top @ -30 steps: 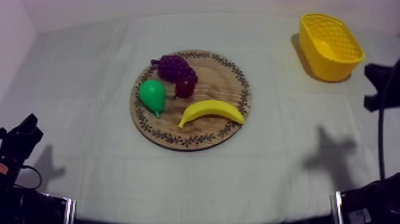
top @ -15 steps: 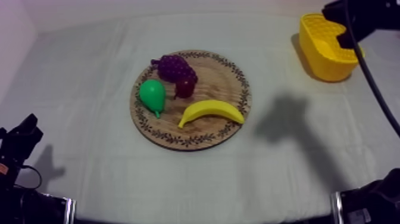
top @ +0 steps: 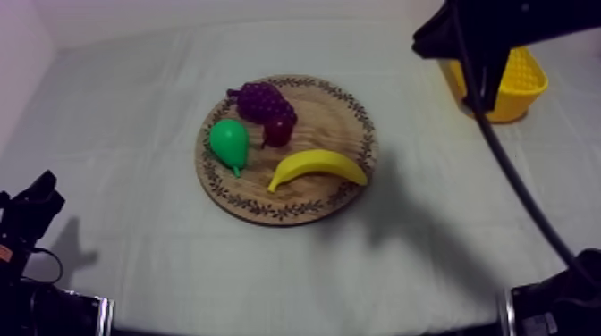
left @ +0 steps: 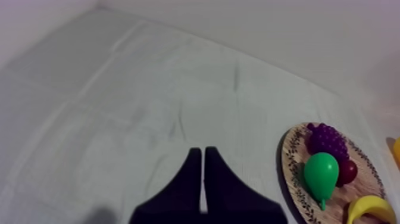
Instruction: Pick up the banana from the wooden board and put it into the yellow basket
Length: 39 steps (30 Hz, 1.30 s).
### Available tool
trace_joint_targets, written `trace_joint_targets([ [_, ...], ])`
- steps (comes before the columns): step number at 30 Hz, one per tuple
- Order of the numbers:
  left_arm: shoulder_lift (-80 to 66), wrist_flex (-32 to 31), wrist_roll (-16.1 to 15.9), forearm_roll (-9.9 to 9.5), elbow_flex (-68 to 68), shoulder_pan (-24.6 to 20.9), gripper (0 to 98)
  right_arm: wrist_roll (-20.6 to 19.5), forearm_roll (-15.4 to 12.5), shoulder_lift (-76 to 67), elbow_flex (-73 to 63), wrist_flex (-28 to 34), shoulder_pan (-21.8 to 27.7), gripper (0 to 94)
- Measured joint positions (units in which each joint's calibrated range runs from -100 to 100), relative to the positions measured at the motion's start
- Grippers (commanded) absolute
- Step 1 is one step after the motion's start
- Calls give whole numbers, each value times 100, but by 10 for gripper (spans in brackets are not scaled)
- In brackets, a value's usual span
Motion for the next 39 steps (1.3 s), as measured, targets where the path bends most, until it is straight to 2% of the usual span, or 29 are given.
trace_joint_targets([
  [5, 0, 0, 0, 0, 0, 0, 1, -63, 0, 21, 447, -164, -280, 75],
  [11, 0, 0, 0, 0, 0, 0, 1, -60, -41, 27, 722, -375, -374, 107],
  [12, 0, 0, 0, 0, 0, 0, 1, -60, -66, 25, 741, -425, -374, 193],
  [15, 0, 0, 0, 0, 0, 0, 1, -64, -43, 25, 772, -432, -421, 532],
  [17, 0, 0, 0, 0, 0, 0, 1, -107, -25, 19, 772, -424, -450, 654],
  [19, 0, 0, 0, 0, 0, 0, 1, -132, -42, 8, 765, -432, -438, 706],
  [26, 0, 0, 0, 0, 0, 0, 1, -177, -104, -21, 752, -498, -406, 805],
  [32, 0, 0, 0, 0, 0, 0, 1, -297, -19, 10, 753, -454, -451, 841],
  [36, 0, 0, 0, 0, 0, 0, 1, -357, 84, 30, 760, -395, -488, 861],
  [39, 0, 0, 0, 0, 0, 0, 1, -415, 124, 127, 760, -348, -505, 828],
])
